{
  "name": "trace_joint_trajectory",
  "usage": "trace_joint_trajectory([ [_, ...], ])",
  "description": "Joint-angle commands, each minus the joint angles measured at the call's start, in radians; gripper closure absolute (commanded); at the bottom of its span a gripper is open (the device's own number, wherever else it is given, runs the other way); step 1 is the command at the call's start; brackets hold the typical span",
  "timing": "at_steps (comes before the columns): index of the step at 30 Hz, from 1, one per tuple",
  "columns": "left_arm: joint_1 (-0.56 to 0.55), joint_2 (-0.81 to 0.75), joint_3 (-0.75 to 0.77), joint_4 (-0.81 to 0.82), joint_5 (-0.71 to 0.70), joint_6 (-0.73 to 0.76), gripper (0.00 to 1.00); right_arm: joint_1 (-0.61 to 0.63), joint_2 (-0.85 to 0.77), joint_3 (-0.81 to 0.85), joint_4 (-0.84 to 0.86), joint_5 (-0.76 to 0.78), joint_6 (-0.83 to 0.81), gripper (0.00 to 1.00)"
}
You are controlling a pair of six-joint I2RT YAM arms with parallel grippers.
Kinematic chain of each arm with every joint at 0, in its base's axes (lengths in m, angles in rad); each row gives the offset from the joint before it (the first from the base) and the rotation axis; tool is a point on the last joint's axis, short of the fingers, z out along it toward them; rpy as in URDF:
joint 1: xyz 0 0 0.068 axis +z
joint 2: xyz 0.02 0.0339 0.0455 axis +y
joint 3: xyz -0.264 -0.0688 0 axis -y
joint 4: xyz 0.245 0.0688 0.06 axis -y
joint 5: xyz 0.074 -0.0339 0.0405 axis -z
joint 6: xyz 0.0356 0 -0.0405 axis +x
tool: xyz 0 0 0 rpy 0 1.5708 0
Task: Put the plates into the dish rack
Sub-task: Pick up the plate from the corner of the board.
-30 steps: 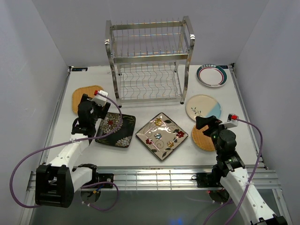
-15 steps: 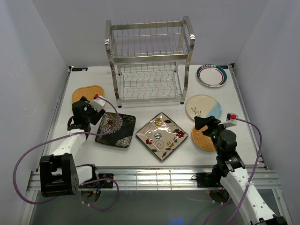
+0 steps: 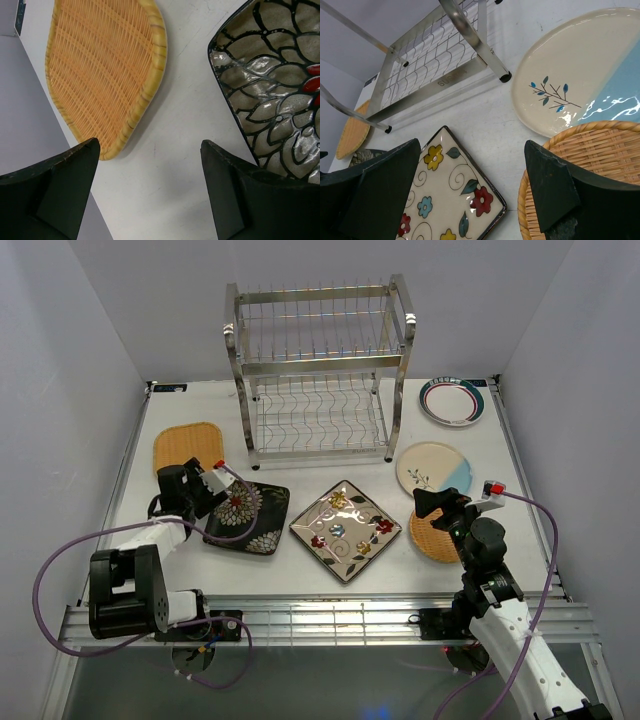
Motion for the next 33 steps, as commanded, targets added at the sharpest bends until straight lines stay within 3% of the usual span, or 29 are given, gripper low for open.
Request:
trace_joint_trajectory([
  [1,0.008,0.020,0.017,0.043,0.041,0.054,0.08,0.002,-0.011,0.042,0.052,-0.021,-0.021,0.10],
  [16,0.008,0.281,0.089,0.218,-0.055,0.113,0.12,0.000,-0.014,0.040,0.058,-0.038,-0.030,0.10],
  [26,0.008,0.288,0.068,0.288,-0.045,0.124,0.13,0.002,-0.009,0.037,0.066,-0.044,-0.029,0.10],
  [33,0.006,0.379,0.051,0.416,-0.099,0.175,0.22,0.002,-0.015,0.037,0.070,-0.056,-0.027,0.10],
])
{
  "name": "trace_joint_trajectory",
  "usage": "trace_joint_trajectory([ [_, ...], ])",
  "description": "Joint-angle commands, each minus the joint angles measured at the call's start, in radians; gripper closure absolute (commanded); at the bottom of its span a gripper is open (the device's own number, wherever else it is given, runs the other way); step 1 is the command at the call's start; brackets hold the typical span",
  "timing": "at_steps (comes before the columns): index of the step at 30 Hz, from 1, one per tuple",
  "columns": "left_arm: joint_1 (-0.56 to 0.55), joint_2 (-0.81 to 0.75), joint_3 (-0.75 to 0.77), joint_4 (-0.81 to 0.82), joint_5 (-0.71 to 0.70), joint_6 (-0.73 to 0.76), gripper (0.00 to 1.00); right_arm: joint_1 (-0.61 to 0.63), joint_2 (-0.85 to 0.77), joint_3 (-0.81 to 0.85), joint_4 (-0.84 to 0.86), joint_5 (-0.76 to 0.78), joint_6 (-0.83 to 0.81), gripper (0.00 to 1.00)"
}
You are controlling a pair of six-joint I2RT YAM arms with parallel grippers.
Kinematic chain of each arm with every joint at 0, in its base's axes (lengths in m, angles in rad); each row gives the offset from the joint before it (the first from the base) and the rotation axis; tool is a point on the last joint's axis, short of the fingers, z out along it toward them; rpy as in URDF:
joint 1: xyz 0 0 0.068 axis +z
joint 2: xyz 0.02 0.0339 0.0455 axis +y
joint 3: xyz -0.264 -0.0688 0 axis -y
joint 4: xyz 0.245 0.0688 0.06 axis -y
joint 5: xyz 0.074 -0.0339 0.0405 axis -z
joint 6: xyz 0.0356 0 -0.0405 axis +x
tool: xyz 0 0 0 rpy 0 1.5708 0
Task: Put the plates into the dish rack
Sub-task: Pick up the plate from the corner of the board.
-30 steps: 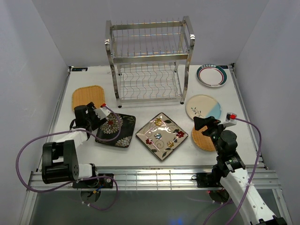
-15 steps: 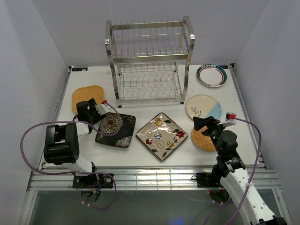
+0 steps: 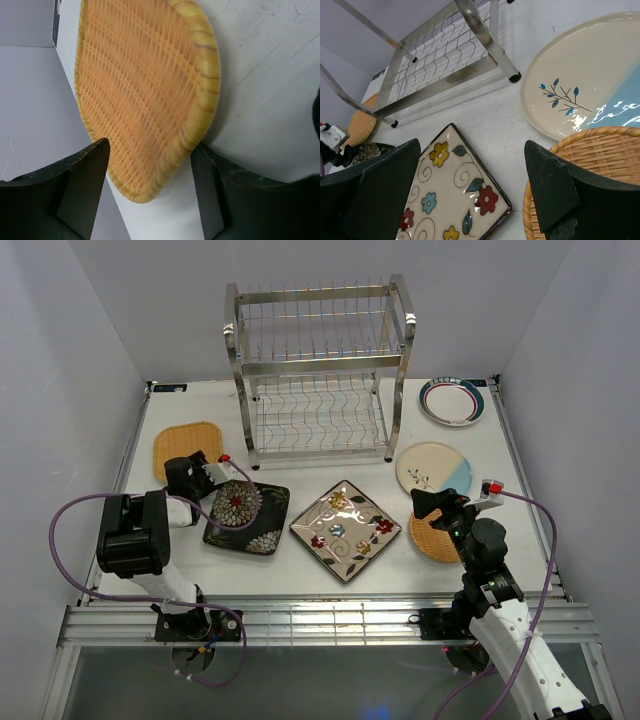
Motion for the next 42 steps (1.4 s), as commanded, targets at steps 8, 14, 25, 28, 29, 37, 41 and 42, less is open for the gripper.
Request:
trace_joint_trajectory([
  [8,0.003,0.084,-0.046,0.143,-0.032,0.039,0.65,0.002,-0.007,0.037,0.054,-0.016,-0.011,0.10],
  [14,-0.008,0.013,-0.103,0.206,-0.026,0.025,0.92,0.002,-0.011,0.036,0.054,-0.019,-0.009,0.10],
  [25,-0.014,-0.309,-0.082,-0.020,0.080,-0.169,1.00,0.002,-0.011,0.036,0.057,-0.023,-0.008,0.10],
  [28,-0.014,-0.395,-0.035,-0.168,0.100,-0.257,1.00,0.002,-0.010,0.036,0.056,-0.028,-0.008,0.10],
  [29,-0.014,-0.415,-0.025,-0.194,0.115,-0.277,1.00,0.002,-0.010,0.036,0.054,-0.030,-0.009,0.10],
  [37,-0.014,-0.516,0.107,-0.458,0.175,-0.443,1.00,0.002,-0.008,0.037,0.053,-0.034,-0.009,0.10],
  [41,-0.014,-0.525,0.136,-0.513,0.178,-0.460,1.00,0.002,-0.008,0.039,0.054,-0.037,-0.009,0.10],
  [42,-0.014,-0.525,0.133,-0.513,0.177,-0.456,1.00,0.002,-0.008,0.039,0.054,-0.036,-0.009,0.10],
])
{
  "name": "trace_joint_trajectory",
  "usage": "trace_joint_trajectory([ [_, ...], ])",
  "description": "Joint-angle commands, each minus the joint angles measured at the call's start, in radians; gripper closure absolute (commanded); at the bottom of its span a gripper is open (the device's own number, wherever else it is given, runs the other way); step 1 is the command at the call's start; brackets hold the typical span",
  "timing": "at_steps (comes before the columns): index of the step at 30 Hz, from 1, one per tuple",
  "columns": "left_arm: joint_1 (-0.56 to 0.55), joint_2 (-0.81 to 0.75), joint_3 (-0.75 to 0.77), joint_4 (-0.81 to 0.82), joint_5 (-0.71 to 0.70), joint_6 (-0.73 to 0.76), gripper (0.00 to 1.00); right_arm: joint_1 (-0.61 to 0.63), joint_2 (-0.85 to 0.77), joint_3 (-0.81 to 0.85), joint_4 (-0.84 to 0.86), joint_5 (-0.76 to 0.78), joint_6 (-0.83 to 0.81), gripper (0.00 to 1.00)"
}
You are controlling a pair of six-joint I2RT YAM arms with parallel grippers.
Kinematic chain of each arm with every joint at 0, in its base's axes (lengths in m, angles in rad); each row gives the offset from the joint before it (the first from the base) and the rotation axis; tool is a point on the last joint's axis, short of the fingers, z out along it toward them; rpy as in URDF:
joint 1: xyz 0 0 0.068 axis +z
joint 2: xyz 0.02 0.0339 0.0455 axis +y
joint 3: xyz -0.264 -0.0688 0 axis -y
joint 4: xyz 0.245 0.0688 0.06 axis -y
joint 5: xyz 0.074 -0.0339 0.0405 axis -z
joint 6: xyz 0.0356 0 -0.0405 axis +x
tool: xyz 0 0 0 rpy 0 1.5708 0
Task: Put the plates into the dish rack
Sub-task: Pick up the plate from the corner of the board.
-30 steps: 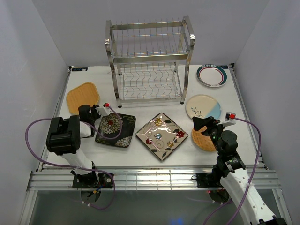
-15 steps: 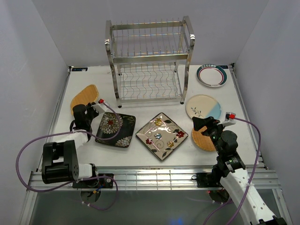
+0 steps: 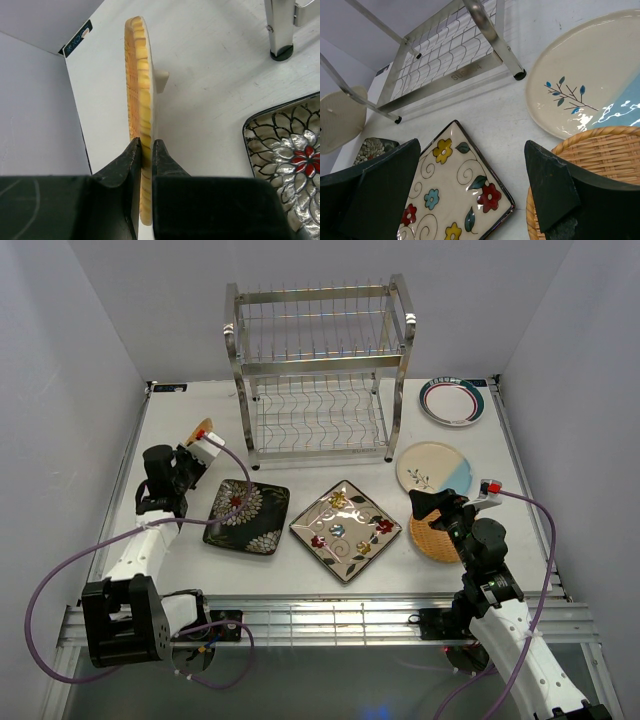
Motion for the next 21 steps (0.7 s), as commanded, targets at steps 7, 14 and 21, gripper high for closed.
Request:
trace_joint_trajectory([
  [7,-0.005,0.049,-0.063,0.081,-0.026,0.039,1.00,0.002,-0.011,0.039,0.051,-0.014,-0.009,0.10],
  [14,-0.003,0.290,-0.074,0.194,-0.089,0.089,1.00,0.002,-0.014,0.040,0.050,-0.023,-0.009,0.10],
  [21,-0.003,0.387,-0.040,0.203,-0.103,0.085,1.00,0.002,-0.023,0.042,0.042,-0.020,-0.009,0.10],
])
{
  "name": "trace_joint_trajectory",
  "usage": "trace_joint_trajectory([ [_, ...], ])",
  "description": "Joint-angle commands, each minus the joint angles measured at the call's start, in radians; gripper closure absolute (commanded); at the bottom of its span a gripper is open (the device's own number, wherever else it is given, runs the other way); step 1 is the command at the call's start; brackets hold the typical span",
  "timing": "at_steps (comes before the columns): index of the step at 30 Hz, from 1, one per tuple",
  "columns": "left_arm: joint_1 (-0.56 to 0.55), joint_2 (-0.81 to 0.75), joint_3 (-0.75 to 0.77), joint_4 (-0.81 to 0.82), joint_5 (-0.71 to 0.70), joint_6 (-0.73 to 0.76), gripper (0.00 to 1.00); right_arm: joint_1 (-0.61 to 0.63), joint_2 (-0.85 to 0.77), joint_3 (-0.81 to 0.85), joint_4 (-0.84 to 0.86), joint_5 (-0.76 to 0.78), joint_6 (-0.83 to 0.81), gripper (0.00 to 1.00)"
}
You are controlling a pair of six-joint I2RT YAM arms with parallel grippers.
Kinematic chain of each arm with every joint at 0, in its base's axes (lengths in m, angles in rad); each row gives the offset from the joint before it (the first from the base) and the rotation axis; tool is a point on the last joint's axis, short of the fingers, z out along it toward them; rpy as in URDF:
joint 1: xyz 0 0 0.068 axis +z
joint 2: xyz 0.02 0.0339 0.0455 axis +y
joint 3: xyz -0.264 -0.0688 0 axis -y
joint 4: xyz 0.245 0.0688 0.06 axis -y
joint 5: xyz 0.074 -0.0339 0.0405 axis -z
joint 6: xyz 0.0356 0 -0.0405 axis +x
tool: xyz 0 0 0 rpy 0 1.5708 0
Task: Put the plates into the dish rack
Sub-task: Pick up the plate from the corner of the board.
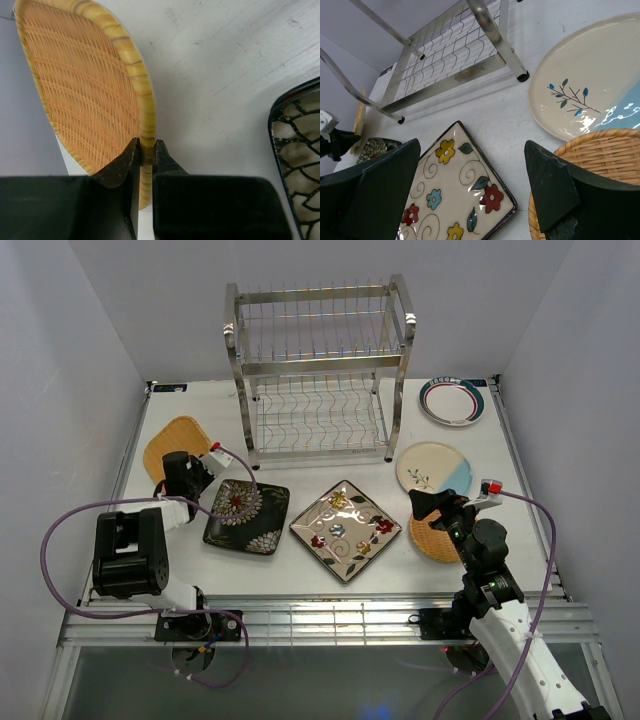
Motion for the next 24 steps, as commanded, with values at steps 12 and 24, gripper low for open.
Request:
trace_joint_trajectory([
  [12,0.000,0.063,-0.003,-0.034,0.000,-0.017,0.87,0.002,-0.014,0.042,0.042,-0.016,-0.008,0.10],
  [24,-0.042,0.106,-0.025,-0.036,-0.047,0.015,0.66,0.002,-0.018,0.044,0.038,-0.014,-0.008,0.10],
])
